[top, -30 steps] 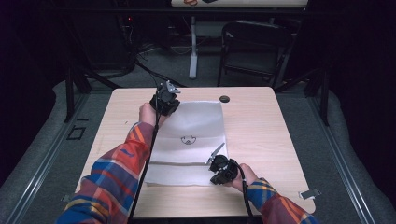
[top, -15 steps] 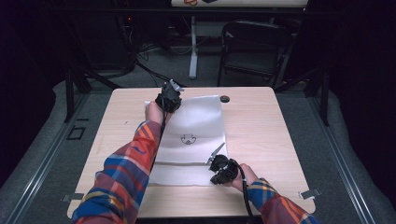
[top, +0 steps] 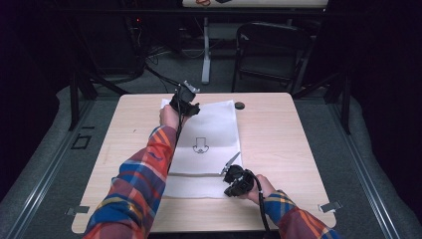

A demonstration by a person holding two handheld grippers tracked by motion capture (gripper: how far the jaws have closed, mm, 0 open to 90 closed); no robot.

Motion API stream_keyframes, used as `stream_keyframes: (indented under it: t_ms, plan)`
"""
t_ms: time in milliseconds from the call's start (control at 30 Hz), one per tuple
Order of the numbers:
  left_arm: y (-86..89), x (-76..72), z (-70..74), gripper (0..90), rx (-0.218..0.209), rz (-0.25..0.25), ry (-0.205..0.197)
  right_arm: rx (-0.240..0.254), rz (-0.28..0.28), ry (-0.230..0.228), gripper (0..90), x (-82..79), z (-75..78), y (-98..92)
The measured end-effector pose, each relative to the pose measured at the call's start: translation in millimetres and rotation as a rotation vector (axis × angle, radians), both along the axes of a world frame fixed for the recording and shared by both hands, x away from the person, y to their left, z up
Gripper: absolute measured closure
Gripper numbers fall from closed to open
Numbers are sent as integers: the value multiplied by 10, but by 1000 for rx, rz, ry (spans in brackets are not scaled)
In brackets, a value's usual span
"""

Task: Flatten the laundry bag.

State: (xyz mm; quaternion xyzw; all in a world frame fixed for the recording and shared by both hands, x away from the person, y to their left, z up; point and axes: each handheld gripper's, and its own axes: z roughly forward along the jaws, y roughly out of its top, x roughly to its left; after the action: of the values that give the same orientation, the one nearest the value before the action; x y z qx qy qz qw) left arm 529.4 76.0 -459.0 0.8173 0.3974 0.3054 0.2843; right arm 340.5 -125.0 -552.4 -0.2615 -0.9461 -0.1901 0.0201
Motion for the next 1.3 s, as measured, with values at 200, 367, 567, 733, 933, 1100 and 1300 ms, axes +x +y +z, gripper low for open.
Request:
stream_keyframes:
  t_ms: [200,367,567,733,933,1100,1300]
  plan:
    - [12,-100,28,264,-73,-57,69,23,9,9,785,-3,0,2]
    - [35,-247,3,160,-87,-106,101,23,-11,-15,538,10,45,0]
    - [110,-429,-57,139,-114,-150,146,44,-55,-46,262,62,158,-90]
    - [203,-580,-123,113,-119,-173,196,67,-108,-73,136,98,237,-189]
    - [305,-783,-229,109,-120,-194,228,72,-148,-105,88,132,279,-287]
    - [363,-922,-345,105,-114,-221,267,56,-172,-117,59,146,313,-387]
    - [348,-992,-366,96,-113,-240,281,63,-202,-125,43,145,342,-492]
